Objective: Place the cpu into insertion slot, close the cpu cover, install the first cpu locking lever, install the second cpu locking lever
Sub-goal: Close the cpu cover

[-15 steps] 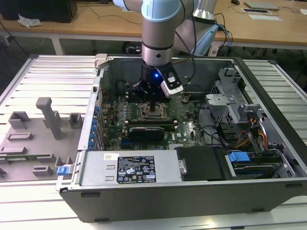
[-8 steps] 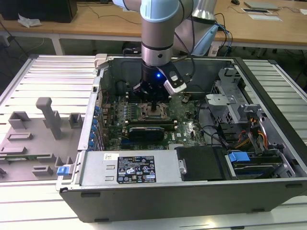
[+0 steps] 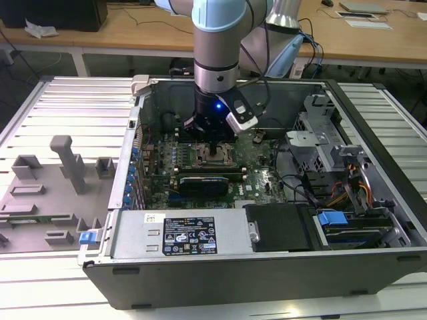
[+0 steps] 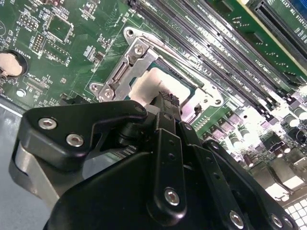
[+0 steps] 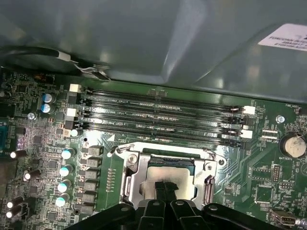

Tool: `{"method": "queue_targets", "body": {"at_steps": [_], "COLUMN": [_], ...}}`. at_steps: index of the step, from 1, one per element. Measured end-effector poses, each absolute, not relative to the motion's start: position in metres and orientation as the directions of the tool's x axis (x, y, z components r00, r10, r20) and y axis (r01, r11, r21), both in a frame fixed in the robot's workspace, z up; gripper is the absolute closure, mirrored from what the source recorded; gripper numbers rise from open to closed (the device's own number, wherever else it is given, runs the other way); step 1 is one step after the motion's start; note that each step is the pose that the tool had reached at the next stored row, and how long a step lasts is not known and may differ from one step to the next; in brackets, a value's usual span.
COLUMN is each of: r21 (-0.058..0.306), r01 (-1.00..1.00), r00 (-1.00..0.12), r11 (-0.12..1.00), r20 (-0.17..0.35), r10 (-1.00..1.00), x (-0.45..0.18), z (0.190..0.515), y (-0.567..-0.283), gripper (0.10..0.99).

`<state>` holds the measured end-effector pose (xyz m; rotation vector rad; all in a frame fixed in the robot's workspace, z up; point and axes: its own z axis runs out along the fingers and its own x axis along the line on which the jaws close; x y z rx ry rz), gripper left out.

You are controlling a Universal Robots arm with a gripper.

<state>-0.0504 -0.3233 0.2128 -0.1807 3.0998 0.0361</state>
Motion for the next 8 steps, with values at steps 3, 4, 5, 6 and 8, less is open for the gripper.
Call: {"method": "queue_targets", "body": {"at_steps": [3,4,5,6,8], "r21": [0.021,0.021,0.021,0.020,0.020], "r01": [-0.117,-0.117,-0.117,-0.117,-0.118], "r00": [-0.992,-0.992,-0.992,-0.992,-0.992], "r11": [0.993,0.993,0.993,0.993,0.993], "r20": [-0.039,-0.040,-0.041,-0.044,-0.047], "r10": [-0.116,-0.116,-0.116,-0.116,-0.117], "x": [-0.053,-0.054,-0.056,-0.059,-0.063], "z": [0.213,0.213,0.213,0.213,0.213], "y": [-0.323,-0.323,-0.323,-0.323,-0.323], "gripper": [0.980,0.980,0.980,0.980,0.980]}}
